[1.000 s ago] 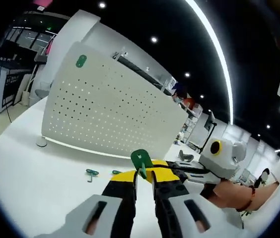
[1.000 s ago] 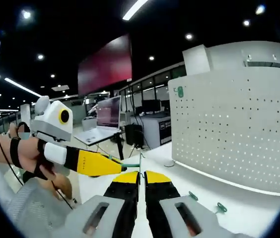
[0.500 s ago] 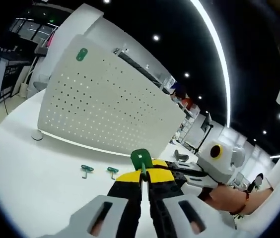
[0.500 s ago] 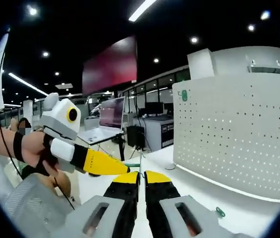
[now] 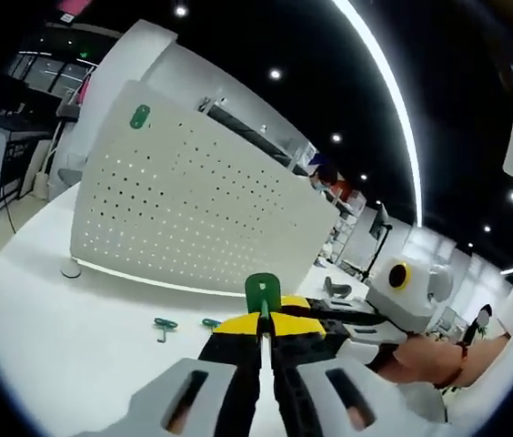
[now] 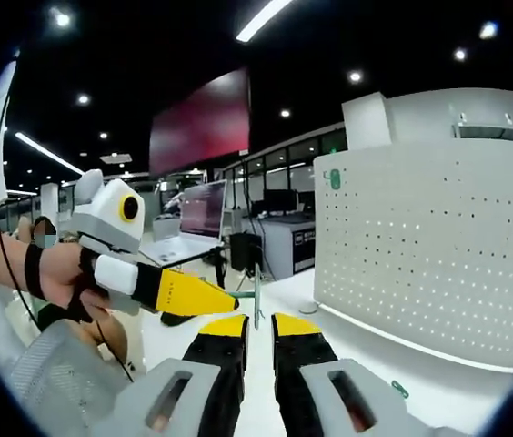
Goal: Insert the hook assembly into the mounting plate slot until the hook locks in place.
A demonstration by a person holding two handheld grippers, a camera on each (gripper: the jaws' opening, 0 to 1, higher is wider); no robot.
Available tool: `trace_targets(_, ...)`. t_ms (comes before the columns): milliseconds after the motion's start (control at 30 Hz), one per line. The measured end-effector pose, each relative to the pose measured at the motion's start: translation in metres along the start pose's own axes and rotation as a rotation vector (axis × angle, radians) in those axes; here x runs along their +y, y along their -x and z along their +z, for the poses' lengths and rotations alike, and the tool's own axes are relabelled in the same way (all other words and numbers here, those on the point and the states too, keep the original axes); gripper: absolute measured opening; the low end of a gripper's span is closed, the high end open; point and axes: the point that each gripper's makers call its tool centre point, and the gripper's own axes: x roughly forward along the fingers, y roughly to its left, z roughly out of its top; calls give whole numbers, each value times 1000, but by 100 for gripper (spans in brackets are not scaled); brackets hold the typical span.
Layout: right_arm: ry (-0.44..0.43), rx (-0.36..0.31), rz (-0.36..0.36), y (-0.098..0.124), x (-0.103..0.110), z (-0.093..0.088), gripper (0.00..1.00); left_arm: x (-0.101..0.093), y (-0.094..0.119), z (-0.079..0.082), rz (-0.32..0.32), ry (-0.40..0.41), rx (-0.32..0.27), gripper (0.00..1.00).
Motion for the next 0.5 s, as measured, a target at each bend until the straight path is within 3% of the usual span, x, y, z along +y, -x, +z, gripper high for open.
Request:
trace_targets(400, -27, 10, -14, 13, -4, -3, 10, 8, -7, 34, 94, -115, -56, 2)
trace_targets(500, -42, 11, -21, 19, -6, -2, 12, 15, -9, 42, 146, -178, -69, 2)
